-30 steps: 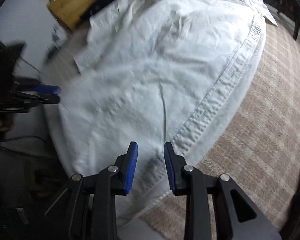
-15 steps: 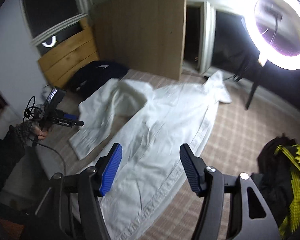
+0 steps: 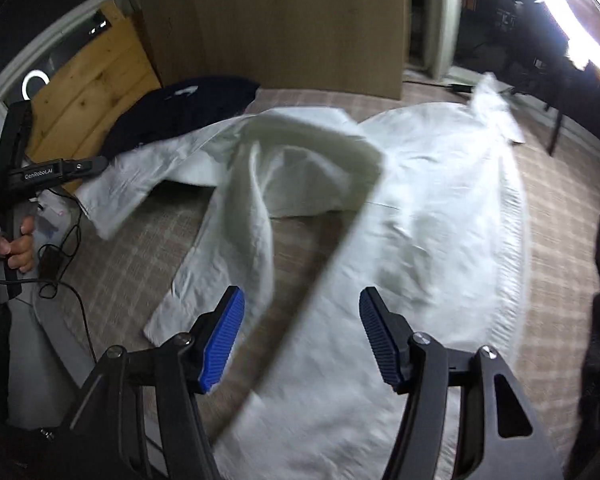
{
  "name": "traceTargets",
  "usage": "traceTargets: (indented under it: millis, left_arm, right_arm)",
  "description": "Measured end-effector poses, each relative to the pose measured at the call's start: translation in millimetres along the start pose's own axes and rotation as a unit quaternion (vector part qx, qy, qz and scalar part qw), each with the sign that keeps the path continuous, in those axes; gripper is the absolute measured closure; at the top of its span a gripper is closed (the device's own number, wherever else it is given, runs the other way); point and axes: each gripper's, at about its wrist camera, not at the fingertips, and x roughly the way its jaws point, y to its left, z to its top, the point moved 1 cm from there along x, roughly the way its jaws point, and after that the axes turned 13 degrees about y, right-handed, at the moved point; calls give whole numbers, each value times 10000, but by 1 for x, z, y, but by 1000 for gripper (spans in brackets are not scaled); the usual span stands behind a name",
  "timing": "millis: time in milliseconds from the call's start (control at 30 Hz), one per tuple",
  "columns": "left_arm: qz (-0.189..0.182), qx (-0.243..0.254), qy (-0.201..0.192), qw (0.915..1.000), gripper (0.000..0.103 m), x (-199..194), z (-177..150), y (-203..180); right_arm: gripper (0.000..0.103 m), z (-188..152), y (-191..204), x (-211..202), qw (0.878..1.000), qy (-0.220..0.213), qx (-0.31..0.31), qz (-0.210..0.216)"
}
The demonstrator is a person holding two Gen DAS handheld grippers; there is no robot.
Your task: Fold clothes
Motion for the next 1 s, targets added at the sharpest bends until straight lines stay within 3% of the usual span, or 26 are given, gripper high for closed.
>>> traceTargets:
  millis: [100,133,267,367,600,633,667,700,800,933,967,1000]
  left_arm:
    - [463,212,146,9986,76,8,0,10]
    - [443,373,191,9981,76,10,-6,4]
    - [190,1112,394,9928,60,21,-32,-26]
    - [-2,1662,545,9846,60,29,-52,-49]
    - [426,2232,509,9725,60,47,-77,-62]
    - [595,2375,493,9683,59,51,-80,-66]
    - [730,2533,477,9635,59,56,-82,-70]
    - [777,2650,466,9600,57,60,-84,-75]
    - [1010,2893,362,9512,51,74,-86,-92]
    - [1422,2856,104,9477,52,87,-80,-102]
    - [1427,2793,13,9495,61,86,-79,-103]
    - [1344,2688,-32,9538,85,81,-75,-100]
  right_arm:
    - [44,21,16,27,9997,197,-46,163]
    - [44,27,21,34,9994,252,-54,229]
    - [44,56,42,64,9972,359,-124,648]
    - [44,80,57,88,9939,438,-140,1006]
    - [44,117,90,135,9836,739,-302,1619]
    - [52,119,94,137,9817,756,-339,1714]
    - [82,120,98,140,9797,774,-377,1809]
    - [96,122,102,142,9778,791,-407,1898]
    - [99,128,102,138,9748,800,-277,2063]
    - [99,136,93,132,9597,792,109,2693]
    - [99,138,92,130,9550,788,162,2856]
    - [99,138,90,125,9511,759,188,2988]
